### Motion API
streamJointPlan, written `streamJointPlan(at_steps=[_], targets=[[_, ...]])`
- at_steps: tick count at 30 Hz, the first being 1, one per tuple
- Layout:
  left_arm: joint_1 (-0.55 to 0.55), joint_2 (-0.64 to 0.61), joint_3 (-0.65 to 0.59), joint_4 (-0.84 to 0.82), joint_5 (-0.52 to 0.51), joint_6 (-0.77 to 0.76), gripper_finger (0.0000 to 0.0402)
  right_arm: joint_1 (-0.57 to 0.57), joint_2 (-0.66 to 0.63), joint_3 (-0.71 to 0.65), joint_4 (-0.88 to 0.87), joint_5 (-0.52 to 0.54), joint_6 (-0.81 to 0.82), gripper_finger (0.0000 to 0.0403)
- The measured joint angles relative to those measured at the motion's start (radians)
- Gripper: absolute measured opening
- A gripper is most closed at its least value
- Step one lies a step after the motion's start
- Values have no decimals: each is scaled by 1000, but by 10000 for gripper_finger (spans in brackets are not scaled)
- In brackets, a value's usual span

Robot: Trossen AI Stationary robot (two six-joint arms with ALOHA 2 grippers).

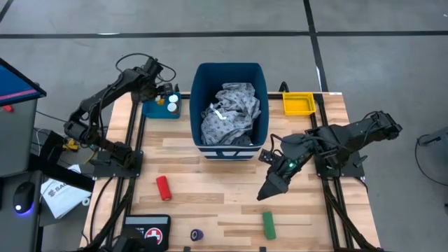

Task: Pick & place medical supplies in basket/bin
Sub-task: Put the orange pill bottle into the blue bin

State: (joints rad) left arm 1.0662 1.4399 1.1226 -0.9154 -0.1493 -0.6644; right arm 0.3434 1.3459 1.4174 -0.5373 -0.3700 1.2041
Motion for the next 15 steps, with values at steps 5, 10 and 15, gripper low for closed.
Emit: streamJointPlan(at_steps=[5, 10, 15], targets=[[-20, -14, -45, 29, -11, -128, 213, -23, -30, 1, -11, -5, -10, 219], [-24, -33, -68, 67, -37, -227, 200, -29, -53, 0, -42, -7, -20, 219], [-28, -34, -70, 79, -65, -335, 209, -50, -74, 1, -75, -15, -42, 219]])
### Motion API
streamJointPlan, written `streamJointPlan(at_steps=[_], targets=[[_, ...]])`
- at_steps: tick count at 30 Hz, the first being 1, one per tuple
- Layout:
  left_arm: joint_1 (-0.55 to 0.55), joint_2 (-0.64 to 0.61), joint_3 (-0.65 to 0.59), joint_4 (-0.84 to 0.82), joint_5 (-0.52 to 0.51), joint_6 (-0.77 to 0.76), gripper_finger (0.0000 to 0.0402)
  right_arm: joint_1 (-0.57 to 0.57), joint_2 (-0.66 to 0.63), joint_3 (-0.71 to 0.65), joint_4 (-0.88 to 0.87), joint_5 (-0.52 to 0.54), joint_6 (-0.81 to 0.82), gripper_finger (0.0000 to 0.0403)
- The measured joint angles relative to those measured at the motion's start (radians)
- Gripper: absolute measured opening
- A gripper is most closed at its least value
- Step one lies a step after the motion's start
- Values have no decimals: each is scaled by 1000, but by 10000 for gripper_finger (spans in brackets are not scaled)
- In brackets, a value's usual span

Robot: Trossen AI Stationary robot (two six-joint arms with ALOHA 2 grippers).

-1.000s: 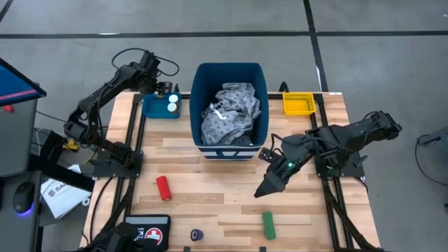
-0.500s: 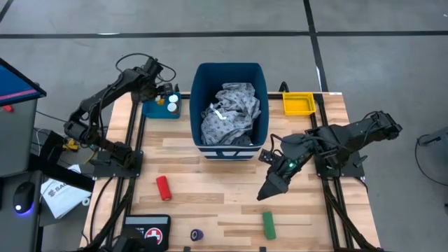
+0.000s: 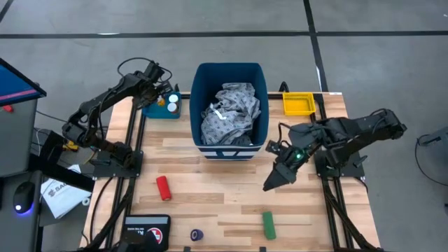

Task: Pick & place medical supplies in basket/bin
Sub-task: Put the orange pill bottle into the blue bin

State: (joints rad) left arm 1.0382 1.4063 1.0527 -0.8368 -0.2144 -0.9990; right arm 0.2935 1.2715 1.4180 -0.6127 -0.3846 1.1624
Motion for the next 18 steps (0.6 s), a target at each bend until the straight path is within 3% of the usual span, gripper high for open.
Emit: streamJointPlan(at_steps=[12, 18], targets=[[0, 1, 0, -9, -4, -342, 199, -90, -51, 0, -104, -63, -106, 219], [0, 1, 0, -7, -59, -462, 217, -125, -76, -1, -165, -63, -161, 219]])
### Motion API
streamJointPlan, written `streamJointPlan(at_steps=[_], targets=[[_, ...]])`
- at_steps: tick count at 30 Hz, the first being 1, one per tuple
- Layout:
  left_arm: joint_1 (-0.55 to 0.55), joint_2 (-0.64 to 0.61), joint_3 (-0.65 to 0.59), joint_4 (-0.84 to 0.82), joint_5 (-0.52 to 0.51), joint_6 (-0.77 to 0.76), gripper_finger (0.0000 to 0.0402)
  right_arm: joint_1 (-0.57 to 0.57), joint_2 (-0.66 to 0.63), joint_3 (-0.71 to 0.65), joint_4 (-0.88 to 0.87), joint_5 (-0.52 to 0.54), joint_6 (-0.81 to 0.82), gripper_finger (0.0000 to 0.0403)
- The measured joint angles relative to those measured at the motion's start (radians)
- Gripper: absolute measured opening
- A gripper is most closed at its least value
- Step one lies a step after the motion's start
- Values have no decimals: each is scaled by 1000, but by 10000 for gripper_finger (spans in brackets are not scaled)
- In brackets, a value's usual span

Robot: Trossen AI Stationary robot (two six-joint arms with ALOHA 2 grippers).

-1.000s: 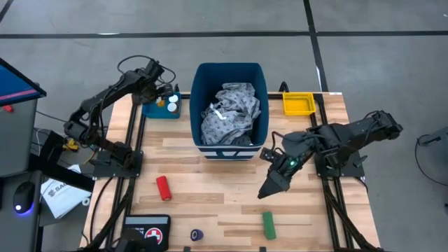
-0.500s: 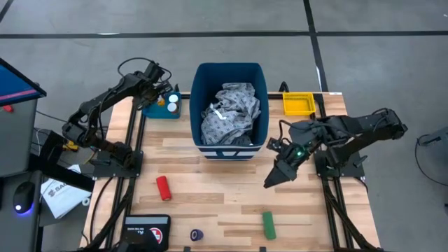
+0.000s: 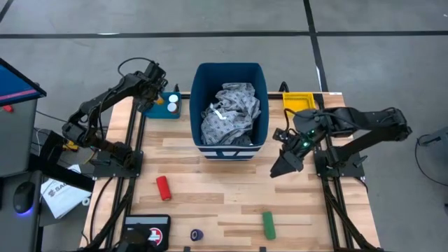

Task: Pick & place medical supplies in basket/bin
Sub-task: Put the orange pill bottle into the blue bin

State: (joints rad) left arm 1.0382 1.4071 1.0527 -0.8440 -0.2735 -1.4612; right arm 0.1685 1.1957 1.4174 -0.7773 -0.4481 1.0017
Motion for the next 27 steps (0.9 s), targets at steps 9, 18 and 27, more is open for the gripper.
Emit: streamJointPlan(at_steps=[9, 18, 27], targets=[[-16, 31, 0, 48, -24, -131, 203, -59, -23, 0, -62, -24, -48, 219], [-39, 63, 0, -16, -45, -249, 218, -121, -47, 0, -110, -51, -90, 219], [-31, 65, -3, -35, -96, -274, 207, -163, -62, 0, -142, -84, -120, 219]])
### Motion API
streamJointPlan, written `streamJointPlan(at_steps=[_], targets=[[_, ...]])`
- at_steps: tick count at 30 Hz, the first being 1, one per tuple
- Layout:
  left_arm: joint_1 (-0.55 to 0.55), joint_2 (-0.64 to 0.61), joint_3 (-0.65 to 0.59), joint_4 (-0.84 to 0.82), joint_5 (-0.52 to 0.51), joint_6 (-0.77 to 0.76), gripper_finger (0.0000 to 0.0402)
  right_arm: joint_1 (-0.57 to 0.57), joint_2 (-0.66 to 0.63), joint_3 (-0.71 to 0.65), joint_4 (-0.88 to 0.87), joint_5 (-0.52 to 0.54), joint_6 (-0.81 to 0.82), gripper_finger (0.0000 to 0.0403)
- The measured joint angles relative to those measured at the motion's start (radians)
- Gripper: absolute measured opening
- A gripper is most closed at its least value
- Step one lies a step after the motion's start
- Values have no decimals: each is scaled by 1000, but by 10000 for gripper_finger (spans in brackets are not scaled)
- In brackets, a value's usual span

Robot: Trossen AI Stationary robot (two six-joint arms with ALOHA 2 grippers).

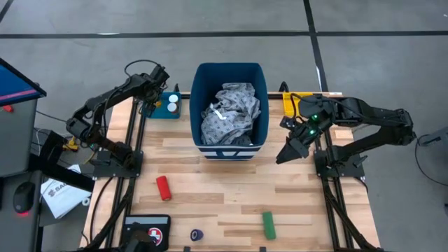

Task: Pick & place medical supplies in basket/bin
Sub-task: Put the orange pill bottle into the blue bin, then put the red bandage into the yellow bin

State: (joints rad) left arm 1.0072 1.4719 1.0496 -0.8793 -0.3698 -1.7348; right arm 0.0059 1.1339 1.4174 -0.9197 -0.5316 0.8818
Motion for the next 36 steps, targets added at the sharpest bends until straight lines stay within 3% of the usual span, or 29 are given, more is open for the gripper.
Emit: streamJointPlan(at_steps=[4, 14, 23, 36], targets=[[-1, 18, -39, 9, 17, -14, 212, -18, 0, 0, -16, -22, -10, 219], [-7, 24, -165, 207, 55, -88, 214, -60, -10, 0, -46, -69, -10, 219], [-6, 24, -184, 221, 55, -84, 228, -94, -7, 0, -53, -95, -25, 219], [-6, 22, -184, 383, 46, -28, 260, -95, -6, 0, -53, -96, -26, 219]])
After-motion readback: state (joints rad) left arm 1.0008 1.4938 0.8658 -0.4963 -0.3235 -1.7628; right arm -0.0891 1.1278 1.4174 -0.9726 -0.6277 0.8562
